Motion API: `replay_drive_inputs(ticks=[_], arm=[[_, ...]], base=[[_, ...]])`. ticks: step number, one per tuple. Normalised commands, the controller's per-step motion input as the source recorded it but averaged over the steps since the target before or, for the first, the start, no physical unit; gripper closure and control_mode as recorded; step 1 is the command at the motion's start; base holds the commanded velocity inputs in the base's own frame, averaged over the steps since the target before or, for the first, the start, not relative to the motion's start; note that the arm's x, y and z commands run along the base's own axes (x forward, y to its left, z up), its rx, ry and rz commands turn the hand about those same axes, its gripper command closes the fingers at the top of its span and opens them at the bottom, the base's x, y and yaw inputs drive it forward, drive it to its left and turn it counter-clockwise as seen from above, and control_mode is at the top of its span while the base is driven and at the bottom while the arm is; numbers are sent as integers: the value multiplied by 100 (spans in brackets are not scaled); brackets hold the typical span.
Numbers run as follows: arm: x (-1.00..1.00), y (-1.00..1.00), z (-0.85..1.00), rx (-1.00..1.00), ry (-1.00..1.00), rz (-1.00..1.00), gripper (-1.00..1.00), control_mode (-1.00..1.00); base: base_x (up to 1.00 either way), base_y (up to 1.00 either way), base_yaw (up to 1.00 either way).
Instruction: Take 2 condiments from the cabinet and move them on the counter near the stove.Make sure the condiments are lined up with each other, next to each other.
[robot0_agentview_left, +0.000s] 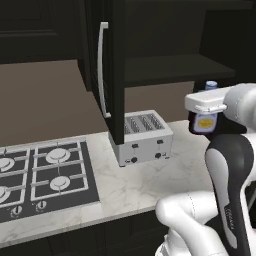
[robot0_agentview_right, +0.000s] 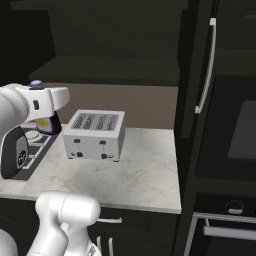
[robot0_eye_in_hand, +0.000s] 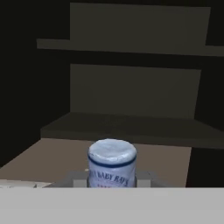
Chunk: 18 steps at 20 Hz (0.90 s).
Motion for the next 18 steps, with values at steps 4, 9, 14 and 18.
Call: replay_drive_inputs(ticks=[4,9,14,18], arm=[[-24,0,0,0,7,0,100,-100],[-11,0,0,0,4,0,100,100],[0,0,0,0,0,0,100,100],[0,0,0,0,0,0,100,100]], base=[[0,0,0],[-6,0,0],[-45,0,0],[-44,0,0]])
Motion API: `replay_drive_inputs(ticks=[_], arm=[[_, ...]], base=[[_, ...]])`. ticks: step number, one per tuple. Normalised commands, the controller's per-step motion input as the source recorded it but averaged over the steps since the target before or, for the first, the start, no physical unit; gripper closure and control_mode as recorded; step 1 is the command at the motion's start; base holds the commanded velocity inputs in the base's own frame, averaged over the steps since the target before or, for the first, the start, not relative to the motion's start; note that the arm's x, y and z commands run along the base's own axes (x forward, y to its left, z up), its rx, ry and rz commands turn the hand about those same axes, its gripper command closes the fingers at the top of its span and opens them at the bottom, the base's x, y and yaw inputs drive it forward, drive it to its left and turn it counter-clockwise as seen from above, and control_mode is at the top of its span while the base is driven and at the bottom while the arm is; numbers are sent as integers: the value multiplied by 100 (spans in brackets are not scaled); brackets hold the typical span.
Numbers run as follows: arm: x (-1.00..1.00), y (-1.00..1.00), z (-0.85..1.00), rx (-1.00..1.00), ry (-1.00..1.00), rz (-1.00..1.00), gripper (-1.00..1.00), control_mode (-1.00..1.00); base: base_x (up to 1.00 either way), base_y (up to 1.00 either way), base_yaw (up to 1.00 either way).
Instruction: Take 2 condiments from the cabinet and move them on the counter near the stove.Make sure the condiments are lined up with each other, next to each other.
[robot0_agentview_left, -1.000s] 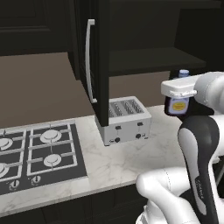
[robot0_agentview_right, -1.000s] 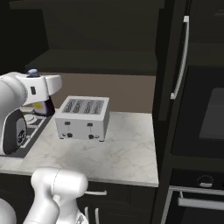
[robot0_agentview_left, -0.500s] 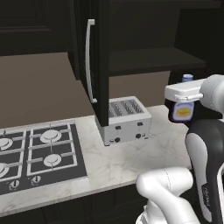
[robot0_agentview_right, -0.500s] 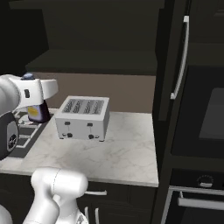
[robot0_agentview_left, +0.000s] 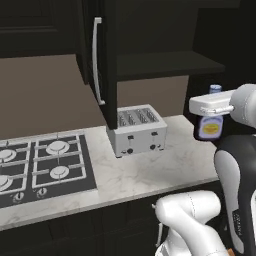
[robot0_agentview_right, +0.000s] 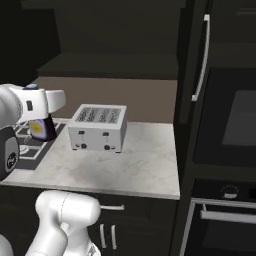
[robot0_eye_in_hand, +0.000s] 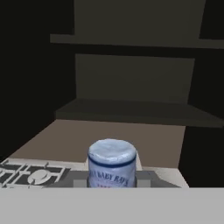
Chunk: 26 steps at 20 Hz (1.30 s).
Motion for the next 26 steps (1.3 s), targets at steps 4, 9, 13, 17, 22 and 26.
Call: replay_drive_inputs(ticks=[4,9,13,17,22,26], arm=[[0,0,0,0,0,0,100,100],[0,0,0,0,0,0,100,100],[0,0,0,0,0,0,100,100],[0,0,0,0,0,0,100,100],[0,0,0,0,0,0,100,100],[0,0,0,0,0,0,100,100]], base=[[-53,0,0],[-57,14,0],[-39,50,9],[-32,79,18],[-21,95,19],[-3,100,13]])
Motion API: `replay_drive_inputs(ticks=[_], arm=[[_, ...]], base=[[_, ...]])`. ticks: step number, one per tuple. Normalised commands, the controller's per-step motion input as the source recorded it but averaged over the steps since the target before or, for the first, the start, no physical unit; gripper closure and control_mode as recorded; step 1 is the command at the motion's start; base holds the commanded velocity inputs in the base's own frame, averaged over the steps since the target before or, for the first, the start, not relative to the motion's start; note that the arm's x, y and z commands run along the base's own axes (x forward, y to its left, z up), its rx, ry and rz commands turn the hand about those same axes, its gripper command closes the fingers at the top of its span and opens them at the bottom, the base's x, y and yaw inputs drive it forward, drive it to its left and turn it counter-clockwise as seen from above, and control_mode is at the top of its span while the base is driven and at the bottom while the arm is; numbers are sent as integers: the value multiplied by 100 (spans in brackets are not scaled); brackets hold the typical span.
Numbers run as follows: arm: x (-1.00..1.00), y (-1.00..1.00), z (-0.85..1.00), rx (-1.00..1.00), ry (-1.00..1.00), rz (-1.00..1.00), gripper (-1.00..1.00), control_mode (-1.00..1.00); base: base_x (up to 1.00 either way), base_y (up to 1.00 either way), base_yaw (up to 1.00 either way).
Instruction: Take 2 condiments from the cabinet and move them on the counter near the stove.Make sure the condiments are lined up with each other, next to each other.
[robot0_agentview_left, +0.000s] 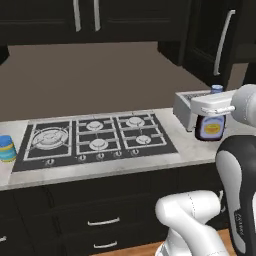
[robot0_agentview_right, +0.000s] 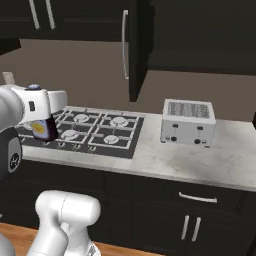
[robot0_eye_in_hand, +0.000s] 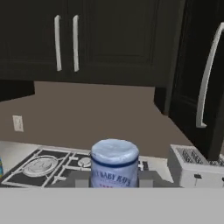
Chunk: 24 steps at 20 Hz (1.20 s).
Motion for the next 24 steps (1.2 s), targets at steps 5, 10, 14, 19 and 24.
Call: replay_drive_inputs(ticks=[5,10,14,19,24], arm=[[0,0,0,0,0,0,100,100],[0,0,0,0,0,0,100,100],[0,0,0,0,0,0,100,100],[0,0,0,0,0,0,100,100],[0,0,0,0,0,0,100,100]], base=[[0,100,7],[0,100,6],[0,99,5],[0,93,1],[16,91,0]])
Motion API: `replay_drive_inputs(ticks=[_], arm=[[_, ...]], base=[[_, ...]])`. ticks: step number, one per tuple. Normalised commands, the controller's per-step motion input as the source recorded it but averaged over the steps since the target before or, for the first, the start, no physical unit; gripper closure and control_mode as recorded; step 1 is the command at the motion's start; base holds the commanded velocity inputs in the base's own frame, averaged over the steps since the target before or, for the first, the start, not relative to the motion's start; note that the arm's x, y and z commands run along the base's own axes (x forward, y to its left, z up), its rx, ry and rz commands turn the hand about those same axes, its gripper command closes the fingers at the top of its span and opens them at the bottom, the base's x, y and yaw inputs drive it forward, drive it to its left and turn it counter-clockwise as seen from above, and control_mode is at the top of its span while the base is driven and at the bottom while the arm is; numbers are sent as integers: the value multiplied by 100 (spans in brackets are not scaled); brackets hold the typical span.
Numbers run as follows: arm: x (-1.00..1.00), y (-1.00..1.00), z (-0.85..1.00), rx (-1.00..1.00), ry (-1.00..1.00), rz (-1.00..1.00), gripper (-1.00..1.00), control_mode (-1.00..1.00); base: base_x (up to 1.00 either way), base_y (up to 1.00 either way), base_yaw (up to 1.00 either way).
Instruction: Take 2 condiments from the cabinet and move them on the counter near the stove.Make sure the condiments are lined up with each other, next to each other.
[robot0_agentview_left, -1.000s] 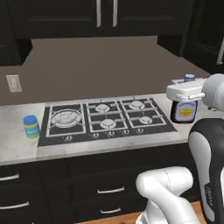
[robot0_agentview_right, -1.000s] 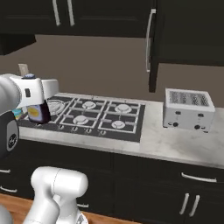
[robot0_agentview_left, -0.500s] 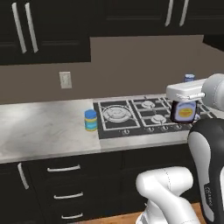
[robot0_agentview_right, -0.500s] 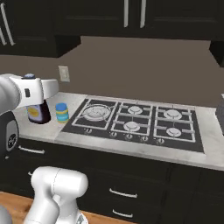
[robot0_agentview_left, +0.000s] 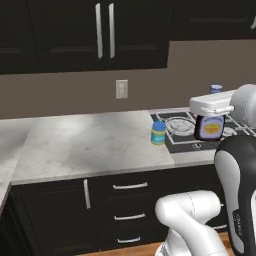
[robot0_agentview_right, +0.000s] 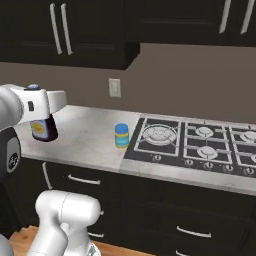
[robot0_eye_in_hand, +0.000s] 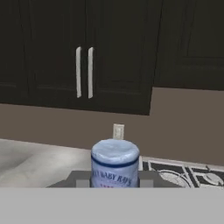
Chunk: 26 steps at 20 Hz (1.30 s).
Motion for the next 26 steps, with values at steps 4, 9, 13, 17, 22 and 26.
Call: replay_drive_inputs(ticks=[4,9,13,17,22,26], arm=[[0,0,0,0,0,0,100,100],[0,0,0,0,0,0,100,100],[0,0,0,0,0,0,100,100],[0,0,0,0,0,0,100,100],[0,0,0,0,0,0,100,100],[0,0,0,0,0,0,100,100]], base=[[24,81,0],[36,53,0],[49,34,-1],[64,3,-3],[59,0,-5],[49,0,-5]])
